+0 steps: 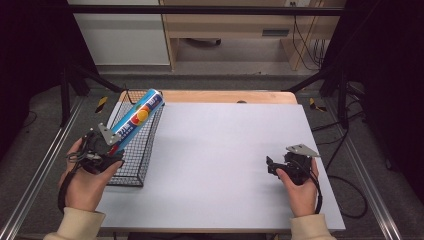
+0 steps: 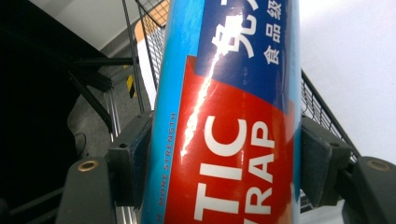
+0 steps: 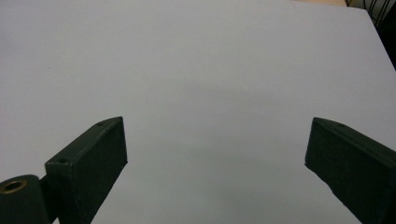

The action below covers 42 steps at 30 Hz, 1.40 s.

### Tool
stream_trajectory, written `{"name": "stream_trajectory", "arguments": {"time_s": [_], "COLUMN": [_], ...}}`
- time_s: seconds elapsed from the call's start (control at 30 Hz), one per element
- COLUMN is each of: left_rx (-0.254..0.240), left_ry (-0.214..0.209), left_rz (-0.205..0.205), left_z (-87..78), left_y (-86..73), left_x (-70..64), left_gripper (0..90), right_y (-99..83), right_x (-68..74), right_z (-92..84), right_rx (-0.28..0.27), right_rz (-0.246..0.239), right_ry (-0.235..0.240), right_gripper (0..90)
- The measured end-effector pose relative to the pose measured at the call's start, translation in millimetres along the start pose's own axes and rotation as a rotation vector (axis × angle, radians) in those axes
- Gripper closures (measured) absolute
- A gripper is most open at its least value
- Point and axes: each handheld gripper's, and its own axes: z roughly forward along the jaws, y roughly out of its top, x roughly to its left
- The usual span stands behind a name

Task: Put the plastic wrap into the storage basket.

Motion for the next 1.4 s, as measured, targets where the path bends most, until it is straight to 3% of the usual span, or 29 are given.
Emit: {"name": "stream_trajectory", "arguments": {"time_s": [0.3,0.53,0.77,1.0,1.1,1.4], "left_rx": [0.044,0.109,0.144,0.22,0.23,0.263], "left_ry": [0.004,0.01,0.018,0.033,0.044,0.016], "left_rz": [0.002,0.012,-0.011,0.003,-0.003,-0.008], "left_z": [5.3,13.7,21.2,35.8,39.9,48.9], "left_y": [-3.1,-0.9,-0.9,-2.5,-3.2,-1.2], "left_x": [0.2,-0.4,4.3,5.9,5.8,2.2], "left_gripper": [30.4,30.5,30.6,30.7,30.8,30.9], "right_y": [0.4,0.3,0.6,0.7,0.7,0.7], "right_x": [0.9,-0.3,0.7,0.5,1.0,2.0], "right_z": [-0.2,-0.1,-0.1,-0.1,0.4,0.9], "right_rx": [0.001,0.0,0.001,0.003,0.005,0.005], "right_rz": [0.0,0.007,0.008,0.004,0.002,-0.005], "right_ry": [0.004,0.011,0.027,0.041,0.044,0.051], "right_gripper": [5.9,6.0,6.0,6.1,6.1,6.1]}}
